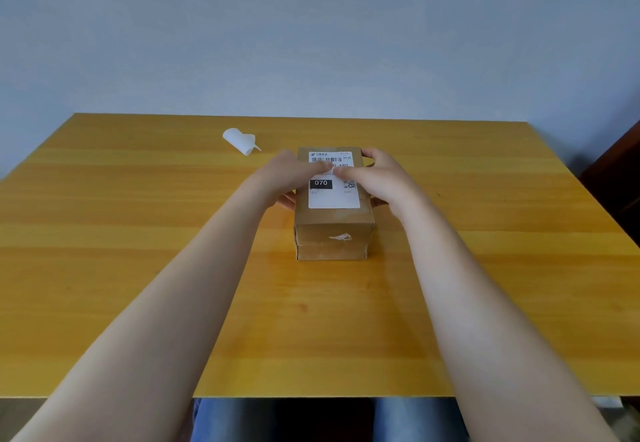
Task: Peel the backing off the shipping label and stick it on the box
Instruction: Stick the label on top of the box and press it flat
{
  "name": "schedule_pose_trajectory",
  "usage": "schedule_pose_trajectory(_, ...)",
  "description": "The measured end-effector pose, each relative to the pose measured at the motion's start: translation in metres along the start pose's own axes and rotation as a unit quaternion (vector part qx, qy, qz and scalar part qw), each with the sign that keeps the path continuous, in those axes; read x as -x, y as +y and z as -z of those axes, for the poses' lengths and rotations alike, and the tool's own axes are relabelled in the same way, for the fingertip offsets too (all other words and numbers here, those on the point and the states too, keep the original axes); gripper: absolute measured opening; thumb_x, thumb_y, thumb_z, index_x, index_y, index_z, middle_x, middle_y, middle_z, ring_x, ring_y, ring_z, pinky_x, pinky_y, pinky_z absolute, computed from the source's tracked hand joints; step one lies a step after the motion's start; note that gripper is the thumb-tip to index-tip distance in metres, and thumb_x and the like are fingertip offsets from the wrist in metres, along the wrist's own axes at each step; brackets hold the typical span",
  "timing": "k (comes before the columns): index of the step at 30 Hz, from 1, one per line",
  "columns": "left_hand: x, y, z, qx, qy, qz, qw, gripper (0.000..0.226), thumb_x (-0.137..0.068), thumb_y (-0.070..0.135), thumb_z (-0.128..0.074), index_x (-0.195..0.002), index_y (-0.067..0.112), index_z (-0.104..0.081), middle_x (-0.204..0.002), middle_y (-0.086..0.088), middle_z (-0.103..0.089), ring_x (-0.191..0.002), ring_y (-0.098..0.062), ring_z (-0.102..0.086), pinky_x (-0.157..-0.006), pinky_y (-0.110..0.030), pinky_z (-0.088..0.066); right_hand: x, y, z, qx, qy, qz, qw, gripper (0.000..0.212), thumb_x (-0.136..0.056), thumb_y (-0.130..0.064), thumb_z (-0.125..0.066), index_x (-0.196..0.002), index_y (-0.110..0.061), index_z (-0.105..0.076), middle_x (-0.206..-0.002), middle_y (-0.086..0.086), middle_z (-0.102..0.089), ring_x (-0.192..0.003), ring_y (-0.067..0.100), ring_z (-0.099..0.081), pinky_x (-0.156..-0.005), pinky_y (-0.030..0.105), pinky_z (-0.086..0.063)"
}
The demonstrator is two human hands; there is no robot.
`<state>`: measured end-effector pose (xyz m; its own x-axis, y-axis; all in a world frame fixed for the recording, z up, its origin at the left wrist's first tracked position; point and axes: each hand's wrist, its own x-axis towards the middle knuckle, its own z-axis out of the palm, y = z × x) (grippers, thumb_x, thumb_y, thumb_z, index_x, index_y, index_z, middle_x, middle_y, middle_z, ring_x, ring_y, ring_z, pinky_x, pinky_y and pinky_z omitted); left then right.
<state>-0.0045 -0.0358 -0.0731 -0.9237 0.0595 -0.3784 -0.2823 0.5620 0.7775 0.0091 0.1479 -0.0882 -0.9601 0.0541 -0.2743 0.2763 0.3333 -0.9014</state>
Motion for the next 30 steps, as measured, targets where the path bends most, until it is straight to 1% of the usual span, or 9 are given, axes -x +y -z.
schedule_pose_trajectory(5, 0.004, -0.004, -0.003, -0.002, 0.001, -0.020, 1.000, 0.029, -0.093, 0.042, -0.075, -0.107, 0.021, -0.062, -0.098, 0.000, -0.074, -0.085, -0.018, -0.074, -0.064, -0.032, -0.062, 0.004, -0.001, 0.002, 0.002, -0.014, 0.008, 1.000, 0.071, -0.091, -0.023, -0.083, -0.153, -0.026, -0.048, -0.096, -0.015, -0.064, -0.079, 0.003, -0.066, -0.056, 0.023, -0.048)
schedule_pose_trajectory(9, 0.005, -0.006, -0.008, 0.000, 0.028, -0.021, 0.999, 0.038, -0.091, 0.042, -0.077, -0.111, 0.017, -0.057, -0.100, -0.001, -0.070, -0.088, -0.019, -0.071, -0.059, -0.030, -0.056, 0.003, 0.001, 0.001, 0.003, -0.009, 0.010, 1.000, 0.077, -0.090, -0.023, -0.084, -0.156, -0.024, -0.044, -0.097, -0.014, -0.063, -0.078, 0.003, -0.065, -0.056, 0.023, -0.048)
schedule_pose_trajectory(12, 0.004, -0.004, -0.012, -0.017, 0.052, -0.029, 0.998, 0.028, -0.094, 0.041, -0.074, -0.091, 0.021, -0.054, -0.094, -0.002, -0.068, -0.089, -0.025, -0.069, -0.058, -0.031, -0.055, -0.001, 0.002, -0.003, 0.005, 0.007, 0.010, 1.000, 0.075, -0.091, -0.026, -0.083, -0.155, -0.021, -0.044, -0.109, -0.006, -0.066, -0.078, 0.003, -0.065, -0.057, 0.025, -0.048)
schedule_pose_trajectory(16, 0.000, -0.003, -0.015, -0.048, 0.078, -0.020, 0.996, 0.041, -0.092, 0.049, -0.072, -0.103, 0.013, -0.055, -0.092, -0.004, -0.069, -0.093, -0.032, -0.074, -0.072, -0.038, -0.060, -0.007, 0.002, -0.006, 0.024, 0.029, 0.011, 0.999, 0.075, -0.089, -0.034, -0.084, -0.151, -0.020, -0.044, -0.118, -0.002, -0.068, -0.081, 0.005, -0.064, -0.061, 0.030, -0.051)
schedule_pose_trajectory(18, -0.005, -0.005, -0.015, -0.062, 0.089, -0.017, 0.994, 0.046, -0.091, 0.054, -0.072, -0.103, 0.011, -0.058, -0.089, -0.004, -0.071, -0.089, -0.032, -0.076, -0.073, -0.039, -0.062, -0.010, 0.002, -0.006, 0.035, 0.036, 0.007, 0.999, 0.074, -0.088, -0.039, -0.084, -0.147, -0.019, -0.044, -0.121, -0.001, -0.069, -0.082, 0.008, -0.065, -0.061, 0.030, -0.051)
schedule_pose_trajectory(22, -0.011, -0.003, -0.015, -0.102, 0.102, -0.018, 0.989, 0.051, -0.091, 0.060, -0.067, -0.094, 0.009, -0.059, -0.079, -0.004, -0.070, -0.072, -0.030, -0.075, -0.062, -0.033, -0.059, -0.017, 0.002, -0.006, 0.065, 0.048, -0.005, 0.997, 0.071, -0.085, -0.048, -0.083, -0.138, -0.019, -0.047, -0.121, 0.001, -0.071, -0.097, 0.020, -0.072, -0.062, 0.032, -0.053)
schedule_pose_trajectory(25, -0.014, 0.000, -0.015, -0.128, 0.110, -0.008, 0.986, 0.052, -0.092, 0.062, -0.064, -0.086, 0.011, -0.053, -0.072, -0.002, -0.065, -0.055, -0.026, -0.068, -0.050, -0.027, -0.047, -0.024, 0.001, -0.007, 0.089, 0.060, -0.013, 0.994, 0.067, -0.082, -0.053, -0.082, -0.129, -0.019, -0.049, -0.118, 0.001, -0.070, -0.104, 0.024, -0.072, -0.064, 0.034, -0.056)
schedule_pose_trajectory(28, -0.018, 0.000, -0.013, -0.129, 0.112, 0.004, 0.985, 0.056, -0.090, 0.064, -0.063, -0.100, 0.009, -0.056, -0.075, -0.002, -0.067, -0.052, -0.026, -0.067, -0.047, -0.026, -0.045, -0.028, -0.001, -0.007, 0.098, 0.062, -0.023, 0.993, 0.065, -0.083, -0.055, -0.081, -0.126, -0.019, -0.048, -0.117, 0.001, -0.070, -0.103, 0.026, -0.071, -0.061, 0.035, -0.055)
schedule_pose_trajectory(30, -0.020, 0.001, -0.012, -0.124, 0.101, 0.005, 0.987, 0.052, -0.091, 0.062, -0.063, -0.097, 0.010, -0.059, -0.079, -0.005, -0.071, -0.055, -0.029, -0.070, -0.048, -0.027, -0.049, -0.029, -0.002, -0.007, 0.108, 0.060, -0.029, 0.992, 0.066, -0.083, -0.057, -0.079, -0.127, -0.019, -0.048, -0.116, 0.001, -0.069, -0.104, 0.026, -0.071, -0.057, 0.033, -0.053)
